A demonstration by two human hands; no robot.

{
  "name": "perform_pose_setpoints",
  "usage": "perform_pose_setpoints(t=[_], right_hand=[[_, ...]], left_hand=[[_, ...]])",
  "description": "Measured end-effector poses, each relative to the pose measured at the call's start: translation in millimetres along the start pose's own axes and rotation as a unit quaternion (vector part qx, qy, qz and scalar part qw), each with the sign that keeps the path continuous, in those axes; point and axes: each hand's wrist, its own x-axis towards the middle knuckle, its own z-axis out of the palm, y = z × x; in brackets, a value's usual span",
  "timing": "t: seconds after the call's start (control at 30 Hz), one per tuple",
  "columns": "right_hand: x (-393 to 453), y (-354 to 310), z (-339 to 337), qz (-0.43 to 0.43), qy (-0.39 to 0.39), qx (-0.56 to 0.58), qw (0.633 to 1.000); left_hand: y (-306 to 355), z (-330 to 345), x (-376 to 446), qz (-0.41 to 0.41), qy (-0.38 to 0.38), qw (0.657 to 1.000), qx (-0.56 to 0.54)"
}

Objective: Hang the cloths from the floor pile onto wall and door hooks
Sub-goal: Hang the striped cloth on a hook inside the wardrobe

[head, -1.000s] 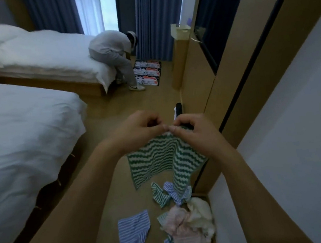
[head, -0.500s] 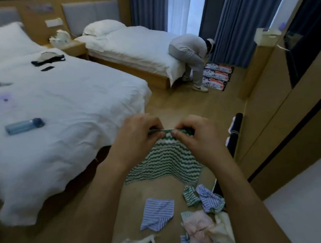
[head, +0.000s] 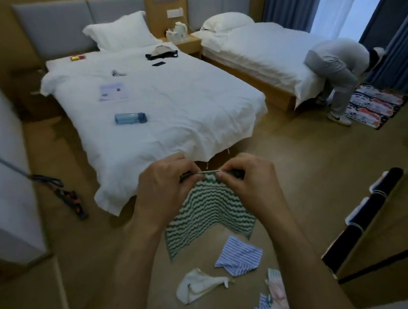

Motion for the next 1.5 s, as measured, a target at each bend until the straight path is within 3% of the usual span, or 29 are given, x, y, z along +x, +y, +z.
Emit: perform_pose_setpoints(t=[0.47,1.1,1.3,1.5], right_hand=[[-31,-184,122,-0.105,-0.057,0.053,0.991],[-108,-431,296,-0.276,-0.149,0.120,0.942],[-103,-504,356,-0.320,-0.215,0.125,0.914],[-73,-584,422,-0.360,-0.214,0.157,0.894]], left_hand=[[-77,-170,-134,-0.093,0.125,0.985,0.079],[-186,-373,-342,-0.284,0.264,0.904,0.178],[-225,-430,-379,-0.325,0.293,0.871,0.224],[-281,-502,-387,-0.332,0.299,0.851,0.278]])
